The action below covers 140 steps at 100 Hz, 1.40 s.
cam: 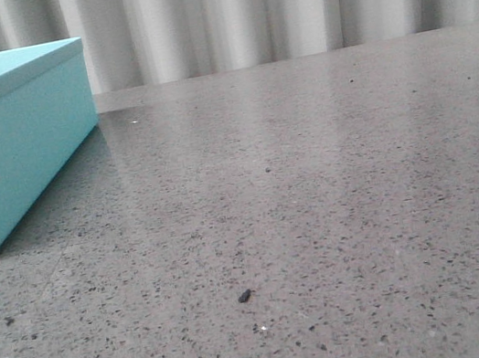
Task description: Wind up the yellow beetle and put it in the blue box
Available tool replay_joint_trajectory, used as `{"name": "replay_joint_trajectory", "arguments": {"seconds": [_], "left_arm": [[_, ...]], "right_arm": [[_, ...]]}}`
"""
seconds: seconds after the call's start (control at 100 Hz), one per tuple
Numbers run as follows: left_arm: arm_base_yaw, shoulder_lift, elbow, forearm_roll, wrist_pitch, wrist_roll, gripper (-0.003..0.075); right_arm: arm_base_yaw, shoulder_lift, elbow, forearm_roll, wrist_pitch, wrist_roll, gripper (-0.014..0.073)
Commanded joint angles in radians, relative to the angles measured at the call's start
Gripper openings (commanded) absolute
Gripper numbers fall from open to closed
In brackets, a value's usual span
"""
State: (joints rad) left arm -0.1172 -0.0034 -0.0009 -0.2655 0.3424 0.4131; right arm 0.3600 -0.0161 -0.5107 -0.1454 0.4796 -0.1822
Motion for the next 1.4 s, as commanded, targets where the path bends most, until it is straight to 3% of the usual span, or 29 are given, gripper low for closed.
{"name": "replay_joint_trajectory", "arguments": {"seconds": [0.0, 0.87, 1.04, 1.26, 1.39], "left_arm": [[-0.008, -0.028, 0.025, -0.003, -0.034, -0.006, -0.0021], [-0.008, -0.028, 0.025, -0.003, -0.034, -0.006, -0.0021], [-0.008, -0.028, 0.025, -0.003, -0.034, -0.006, -0.0021], [-0.008, -0.028, 0.025, -0.003, -0.034, -0.006, -0.0021], [-0.008, -0.028, 0.025, -0.003, -0.034, -0.006, -0.0021]], "right_arm": [[0.000, -0.012, -0.020, -0.015, -0.084, 0.000, -0.0041], [0.000, -0.012, -0.011, -0.033, -0.047, 0.000, -0.0041], [-0.024, -0.012, 0.079, -0.017, -0.086, 0.002, -0.0041], [-0.113, -0.012, 0.288, -0.006, -0.240, 0.138, -0.0041], [-0.165, -0.012, 0.368, 0.035, -0.280, 0.147, -0.0041]]}}
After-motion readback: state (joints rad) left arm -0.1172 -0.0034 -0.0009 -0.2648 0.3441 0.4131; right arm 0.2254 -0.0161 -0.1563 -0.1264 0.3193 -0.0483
